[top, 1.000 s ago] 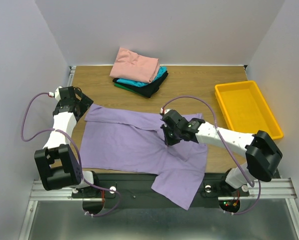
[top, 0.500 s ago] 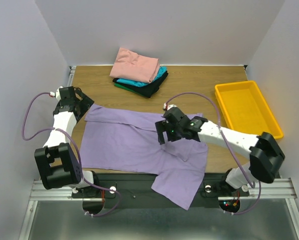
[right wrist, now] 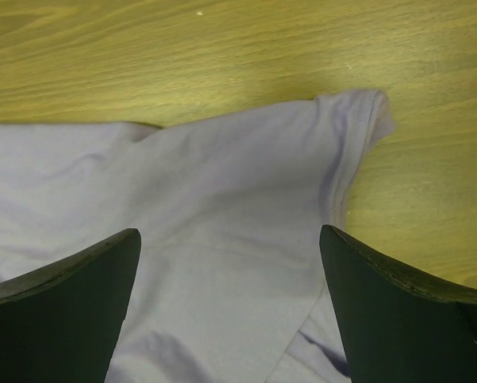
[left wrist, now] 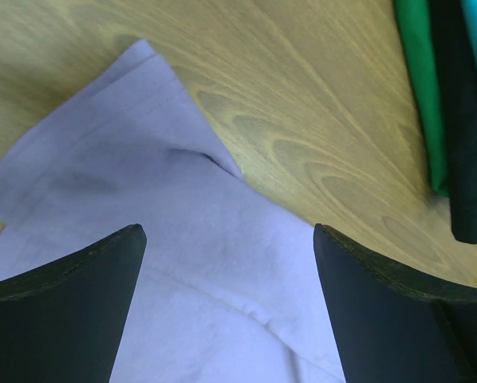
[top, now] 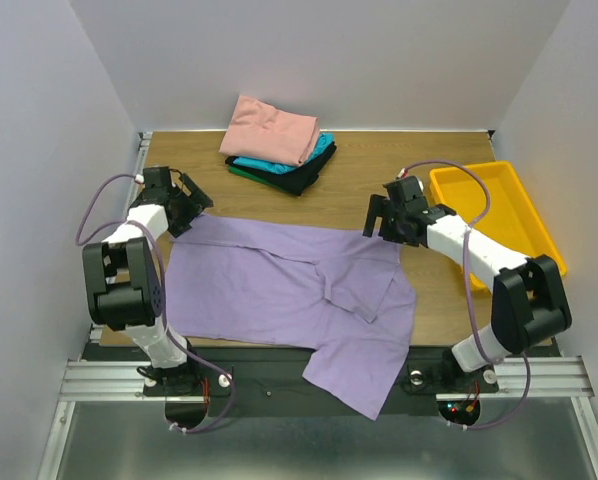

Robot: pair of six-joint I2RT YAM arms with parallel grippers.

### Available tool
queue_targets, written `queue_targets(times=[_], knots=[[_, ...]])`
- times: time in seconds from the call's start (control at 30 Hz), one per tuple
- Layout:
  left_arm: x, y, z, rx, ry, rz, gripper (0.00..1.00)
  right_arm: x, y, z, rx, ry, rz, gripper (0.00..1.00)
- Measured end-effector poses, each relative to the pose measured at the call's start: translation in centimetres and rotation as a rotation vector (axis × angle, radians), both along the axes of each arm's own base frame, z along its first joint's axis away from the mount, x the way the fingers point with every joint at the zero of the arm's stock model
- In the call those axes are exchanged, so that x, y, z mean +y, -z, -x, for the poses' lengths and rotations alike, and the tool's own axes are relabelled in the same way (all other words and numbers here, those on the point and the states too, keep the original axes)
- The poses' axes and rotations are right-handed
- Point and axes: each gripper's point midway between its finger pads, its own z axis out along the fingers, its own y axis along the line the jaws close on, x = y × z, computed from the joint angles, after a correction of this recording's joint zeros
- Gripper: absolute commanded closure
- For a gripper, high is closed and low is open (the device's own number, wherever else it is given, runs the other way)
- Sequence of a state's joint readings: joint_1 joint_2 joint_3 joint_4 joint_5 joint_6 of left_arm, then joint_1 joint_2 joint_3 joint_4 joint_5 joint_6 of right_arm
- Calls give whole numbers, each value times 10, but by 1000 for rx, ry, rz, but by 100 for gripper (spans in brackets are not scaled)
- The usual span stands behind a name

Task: Fold and stack the t-shirts
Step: Fold the tshirt

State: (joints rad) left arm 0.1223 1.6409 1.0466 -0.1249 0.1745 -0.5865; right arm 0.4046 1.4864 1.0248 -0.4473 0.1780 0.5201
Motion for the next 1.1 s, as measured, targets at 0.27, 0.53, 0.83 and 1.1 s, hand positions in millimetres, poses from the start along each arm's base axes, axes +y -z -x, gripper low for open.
queue_targets(times=[0.27,0.53,0.83,1.1], knots=[[-14,37,-9,54,58,37,2,-14,46,-13,103,26,-10,0],[-14,37,-23,16,66,40,2,-22,67,-41,116,40,-40,0],[-14,36,-25,9,57,45,2,-39,62,-91,54,72,-98,1],[-17,34,-33,-4,38,63,2,-51,59,-143,-11,68,-123,1]])
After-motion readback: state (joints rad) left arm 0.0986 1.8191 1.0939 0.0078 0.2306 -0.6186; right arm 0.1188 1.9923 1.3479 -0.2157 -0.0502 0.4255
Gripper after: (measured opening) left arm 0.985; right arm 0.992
